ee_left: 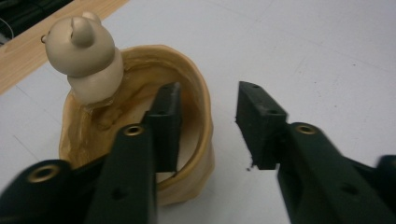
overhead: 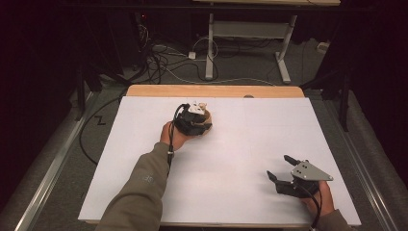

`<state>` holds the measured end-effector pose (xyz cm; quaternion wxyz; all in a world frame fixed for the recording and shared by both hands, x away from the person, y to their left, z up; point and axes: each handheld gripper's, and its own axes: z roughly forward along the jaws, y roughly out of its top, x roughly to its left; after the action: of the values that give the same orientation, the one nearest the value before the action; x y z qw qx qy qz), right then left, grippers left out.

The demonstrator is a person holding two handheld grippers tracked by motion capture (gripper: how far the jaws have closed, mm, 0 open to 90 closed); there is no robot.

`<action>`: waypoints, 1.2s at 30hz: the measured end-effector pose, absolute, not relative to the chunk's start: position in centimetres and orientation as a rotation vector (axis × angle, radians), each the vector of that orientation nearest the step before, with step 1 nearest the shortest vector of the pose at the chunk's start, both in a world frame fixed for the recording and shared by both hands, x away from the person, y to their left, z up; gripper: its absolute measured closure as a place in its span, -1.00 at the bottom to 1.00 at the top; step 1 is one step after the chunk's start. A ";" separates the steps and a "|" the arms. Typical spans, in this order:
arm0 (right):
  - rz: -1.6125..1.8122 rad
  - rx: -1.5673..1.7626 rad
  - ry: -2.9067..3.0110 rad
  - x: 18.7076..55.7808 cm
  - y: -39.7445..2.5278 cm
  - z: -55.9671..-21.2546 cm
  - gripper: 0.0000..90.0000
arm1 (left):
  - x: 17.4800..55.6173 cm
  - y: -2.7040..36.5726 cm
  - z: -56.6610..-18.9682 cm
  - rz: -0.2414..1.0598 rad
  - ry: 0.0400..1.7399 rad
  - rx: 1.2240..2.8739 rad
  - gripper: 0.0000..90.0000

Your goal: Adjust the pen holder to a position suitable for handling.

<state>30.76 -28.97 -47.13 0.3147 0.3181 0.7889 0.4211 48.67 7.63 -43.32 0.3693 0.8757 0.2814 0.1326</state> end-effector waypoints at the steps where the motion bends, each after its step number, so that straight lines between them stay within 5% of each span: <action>1: 1.108 0.837 2.082 30.7 -28.9 -47.1 -0.57 | 48.9 7.6 -43.5 0.325 0.727 2.256 0.45; 4: 1.103 0.824 2.087 30.7 -28.9 -47.2 -0.57 | 49.3 7.7 -43.7 0.283 0.743 2.226 0.70; 9: 1.099 0.817 2.095 30.7 -28.9 -47.2 -0.57 | 49.5 7.9 -43.8 0.220 0.715 2.218 0.74; 27: 1.100 0.813 2.093 30.6 -28.8 -47.1 -0.57 | 44.6 4.5 -43.2 0.130 0.510 2.309 0.75; 36: 1.101 0.813 2.087 30.6 -28.9 -47.0 -0.57 | 43.9 4.0 -43.2 0.202 0.511 2.321 0.69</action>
<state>30.62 -28.86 -47.04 0.3176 0.3088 0.7929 0.4184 43.88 4.01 -43.18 0.3692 0.9043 0.1993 0.0788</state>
